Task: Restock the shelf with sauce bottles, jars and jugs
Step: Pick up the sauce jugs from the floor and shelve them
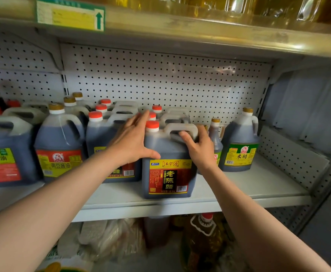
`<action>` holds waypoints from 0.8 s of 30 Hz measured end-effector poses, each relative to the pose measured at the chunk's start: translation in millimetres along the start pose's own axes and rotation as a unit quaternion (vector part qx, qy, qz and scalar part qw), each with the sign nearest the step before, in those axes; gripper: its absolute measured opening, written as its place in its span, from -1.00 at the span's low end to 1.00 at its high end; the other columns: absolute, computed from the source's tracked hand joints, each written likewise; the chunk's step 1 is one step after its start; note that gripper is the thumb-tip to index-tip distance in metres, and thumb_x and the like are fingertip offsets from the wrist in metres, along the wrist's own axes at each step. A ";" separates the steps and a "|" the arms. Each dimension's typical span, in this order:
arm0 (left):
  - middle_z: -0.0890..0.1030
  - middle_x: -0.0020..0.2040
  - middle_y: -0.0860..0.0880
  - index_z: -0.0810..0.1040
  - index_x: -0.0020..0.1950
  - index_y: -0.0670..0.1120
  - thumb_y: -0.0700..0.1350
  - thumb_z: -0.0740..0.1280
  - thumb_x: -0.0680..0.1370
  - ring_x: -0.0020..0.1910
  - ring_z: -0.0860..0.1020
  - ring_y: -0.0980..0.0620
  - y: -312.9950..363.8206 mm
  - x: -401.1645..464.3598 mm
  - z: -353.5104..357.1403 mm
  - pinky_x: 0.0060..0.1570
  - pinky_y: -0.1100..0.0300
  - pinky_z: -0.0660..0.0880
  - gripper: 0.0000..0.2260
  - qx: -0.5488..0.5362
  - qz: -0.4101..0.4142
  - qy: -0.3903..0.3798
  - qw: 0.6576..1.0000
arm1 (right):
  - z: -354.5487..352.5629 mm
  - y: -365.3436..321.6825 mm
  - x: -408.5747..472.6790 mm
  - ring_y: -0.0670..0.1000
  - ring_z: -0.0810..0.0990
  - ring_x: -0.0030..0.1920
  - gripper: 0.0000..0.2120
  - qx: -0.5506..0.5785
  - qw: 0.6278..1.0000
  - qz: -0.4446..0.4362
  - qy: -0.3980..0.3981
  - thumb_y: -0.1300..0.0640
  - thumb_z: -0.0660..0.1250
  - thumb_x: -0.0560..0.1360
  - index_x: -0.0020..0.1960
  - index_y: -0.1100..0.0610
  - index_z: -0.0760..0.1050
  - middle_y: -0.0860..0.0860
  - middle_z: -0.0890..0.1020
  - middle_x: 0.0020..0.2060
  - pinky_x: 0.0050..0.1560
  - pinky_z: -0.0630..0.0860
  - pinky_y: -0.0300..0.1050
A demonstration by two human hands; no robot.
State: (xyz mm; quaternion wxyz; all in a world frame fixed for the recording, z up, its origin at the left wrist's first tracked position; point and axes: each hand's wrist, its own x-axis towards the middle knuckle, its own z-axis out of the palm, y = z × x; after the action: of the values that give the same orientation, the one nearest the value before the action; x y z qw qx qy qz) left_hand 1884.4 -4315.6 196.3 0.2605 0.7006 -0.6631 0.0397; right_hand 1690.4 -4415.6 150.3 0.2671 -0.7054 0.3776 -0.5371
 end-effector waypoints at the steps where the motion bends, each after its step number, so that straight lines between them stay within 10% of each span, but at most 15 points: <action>1: -0.12 0.62 -0.03 -0.24 0.61 0.02 0.22 0.60 0.22 0.59 -0.13 0.01 4.3 -3.6 -1.4 0.55 0.05 -0.04 0.27 0.031 0.021 0.012 0.999 | -2.8 0.7 0.1 -0.20 0.56 0.02 -0.51 -0.013 0.999 -0.023 -0.023 -0.17 0.46 0.47 0.27 0.05 0.46 -0.20 0.60 0.04 0.07 0.49 -0.18; 5: -0.32 0.59 -0.03 -0.35 0.58 -0.08 0.26 0.54 0.29 0.55 -0.34 0.05 18.5 -5.2 0.6 0.55 0.04 -0.23 0.26 0.187 0.126 0.018 0.974 | -12.2 -3.1 8.3 0.03 0.00 0.63 0.03 -0.201 0.957 -0.193 -0.086 -0.44 0.27 0.43 0.63 0.17 0.03 0.02 0.03 0.62 0.57 0.07 -0.03; 9: -0.41 0.55 -0.13 -0.33 0.58 -0.15 0.35 0.48 0.27 0.52 -0.42 -0.07 26.2 -3.2 7.5 0.51 0.00 -0.34 0.27 0.294 0.135 -0.008 0.946 | -37.2 -14.5 12.2 0.06 -0.26 0.62 0.31 -0.430 0.848 -0.272 -0.147 -0.68 0.04 0.25 0.64 0.21 -0.20 0.11 -0.20 0.63 0.61 -0.12 0.15; 13: -0.42 0.54 -0.17 -0.37 0.55 -0.20 0.39 0.47 0.25 0.51 -0.43 -0.10 36.1 -7.7 13.9 0.50 -0.05 -0.36 0.32 0.342 0.129 -0.011 0.931 | -47.7 -24.4 0.4 0.10 -0.40 0.57 0.44 -0.560 0.751 -0.277 -0.213 -0.55 0.38 0.20 0.59 0.22 -0.40 0.12 -0.38 0.57 0.57 -0.33 -0.01; 24: 0.05 0.60 -0.17 -0.36 0.54 -0.17 0.39 0.51 0.17 0.57 0.00 -0.18 47.2 -4.9 25.2 0.52 -0.10 -0.06 0.37 0.388 0.115 0.021 0.914 | -29.3 -31.2 -13.4 0.24 -0.26 0.60 0.46 -0.589 0.744 -0.248 -0.196 -0.39 0.52 0.20 0.56 0.34 -0.36 0.25 -0.21 0.60 0.53 -0.28 0.03</action>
State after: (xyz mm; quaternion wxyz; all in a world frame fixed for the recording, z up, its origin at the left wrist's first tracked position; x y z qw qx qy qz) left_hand 1831.7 -4320.9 187.3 -0.0245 0.6643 -0.6660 0.3384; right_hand 1668.1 -4385.8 175.5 -0.2764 -0.8805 0.3705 -0.1050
